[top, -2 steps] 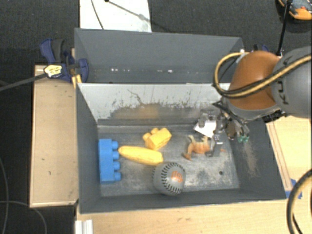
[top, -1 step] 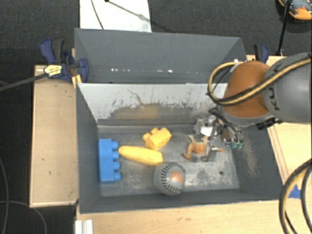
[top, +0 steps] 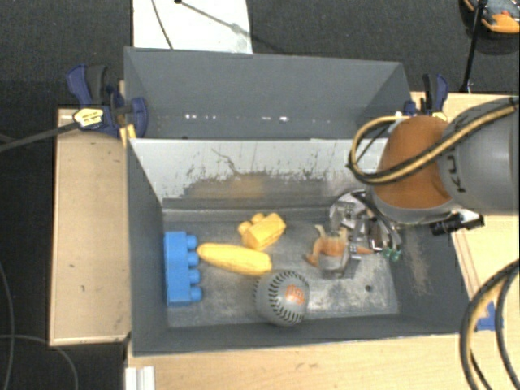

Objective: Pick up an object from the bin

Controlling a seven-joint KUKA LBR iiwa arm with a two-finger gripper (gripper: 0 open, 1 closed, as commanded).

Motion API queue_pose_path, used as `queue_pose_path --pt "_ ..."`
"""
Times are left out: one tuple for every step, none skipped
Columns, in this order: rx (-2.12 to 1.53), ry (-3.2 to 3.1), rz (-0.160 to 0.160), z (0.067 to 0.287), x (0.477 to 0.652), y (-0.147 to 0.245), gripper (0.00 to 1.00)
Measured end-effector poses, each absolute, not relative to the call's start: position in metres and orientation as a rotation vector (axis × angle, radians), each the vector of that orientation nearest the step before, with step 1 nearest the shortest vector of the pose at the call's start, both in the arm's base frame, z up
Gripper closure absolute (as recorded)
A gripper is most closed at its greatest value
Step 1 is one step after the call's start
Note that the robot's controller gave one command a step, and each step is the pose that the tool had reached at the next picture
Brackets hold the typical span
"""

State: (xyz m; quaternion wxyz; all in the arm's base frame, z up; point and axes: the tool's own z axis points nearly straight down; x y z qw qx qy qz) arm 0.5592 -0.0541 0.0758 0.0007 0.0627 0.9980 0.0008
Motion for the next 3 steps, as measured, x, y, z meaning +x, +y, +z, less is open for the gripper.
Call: queue_pose_path --pt "-0.118 3.139 0.0 0.071 0.557 -0.054 1.0" --pt "-0.12 3.139 0.0 0.071 0.557 -0.054 1.0" --pt "-0.177 3.126 -0.002 0.244 0.547 -0.063 1.0"
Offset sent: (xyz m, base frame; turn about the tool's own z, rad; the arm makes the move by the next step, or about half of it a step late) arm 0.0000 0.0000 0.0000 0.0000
